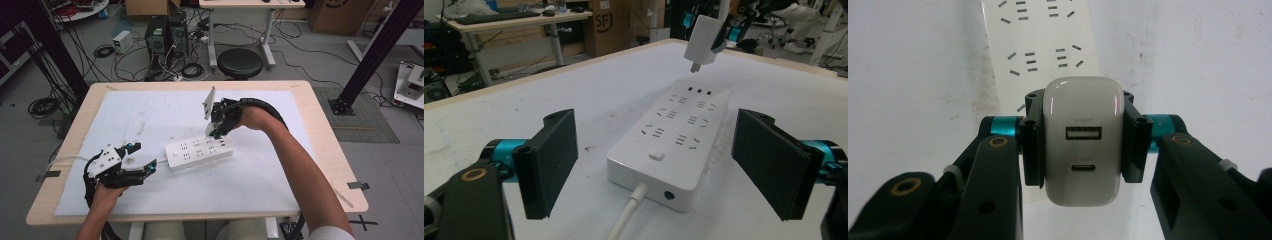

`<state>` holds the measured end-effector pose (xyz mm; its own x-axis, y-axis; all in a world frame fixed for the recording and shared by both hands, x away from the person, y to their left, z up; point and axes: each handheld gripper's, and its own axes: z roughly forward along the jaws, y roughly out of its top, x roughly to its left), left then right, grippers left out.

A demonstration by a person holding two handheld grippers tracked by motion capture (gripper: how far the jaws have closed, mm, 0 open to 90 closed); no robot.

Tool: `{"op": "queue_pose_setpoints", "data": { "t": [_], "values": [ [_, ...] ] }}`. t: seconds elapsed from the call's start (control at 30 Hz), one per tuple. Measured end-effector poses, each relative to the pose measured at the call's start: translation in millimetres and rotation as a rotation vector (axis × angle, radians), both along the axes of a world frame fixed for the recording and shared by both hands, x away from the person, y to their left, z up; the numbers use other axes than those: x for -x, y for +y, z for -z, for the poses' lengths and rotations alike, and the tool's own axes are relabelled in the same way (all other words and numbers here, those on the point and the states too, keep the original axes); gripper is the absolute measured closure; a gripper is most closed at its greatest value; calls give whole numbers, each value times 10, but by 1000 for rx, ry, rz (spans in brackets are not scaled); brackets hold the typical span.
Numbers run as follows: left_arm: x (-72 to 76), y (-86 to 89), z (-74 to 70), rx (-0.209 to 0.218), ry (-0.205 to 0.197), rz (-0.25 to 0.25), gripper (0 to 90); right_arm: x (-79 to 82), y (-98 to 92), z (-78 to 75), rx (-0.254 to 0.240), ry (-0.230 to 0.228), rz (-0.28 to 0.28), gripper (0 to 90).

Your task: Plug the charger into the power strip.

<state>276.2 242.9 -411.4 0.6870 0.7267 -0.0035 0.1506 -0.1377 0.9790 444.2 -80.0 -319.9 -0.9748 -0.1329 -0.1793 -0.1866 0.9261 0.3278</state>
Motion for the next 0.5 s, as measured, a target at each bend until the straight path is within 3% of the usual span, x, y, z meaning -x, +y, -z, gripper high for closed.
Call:
{"op": "queue_pose_setpoints", "data": {
  "t": [0.27,0.5],
  "values": [
    [-18,36,24,-8,7,-4,187,-76,106,191,50,13,-44,630],
    [-30,39,30,-5,7,-3,187,-99,164,271,60,15,-59,630]
  ]
}}
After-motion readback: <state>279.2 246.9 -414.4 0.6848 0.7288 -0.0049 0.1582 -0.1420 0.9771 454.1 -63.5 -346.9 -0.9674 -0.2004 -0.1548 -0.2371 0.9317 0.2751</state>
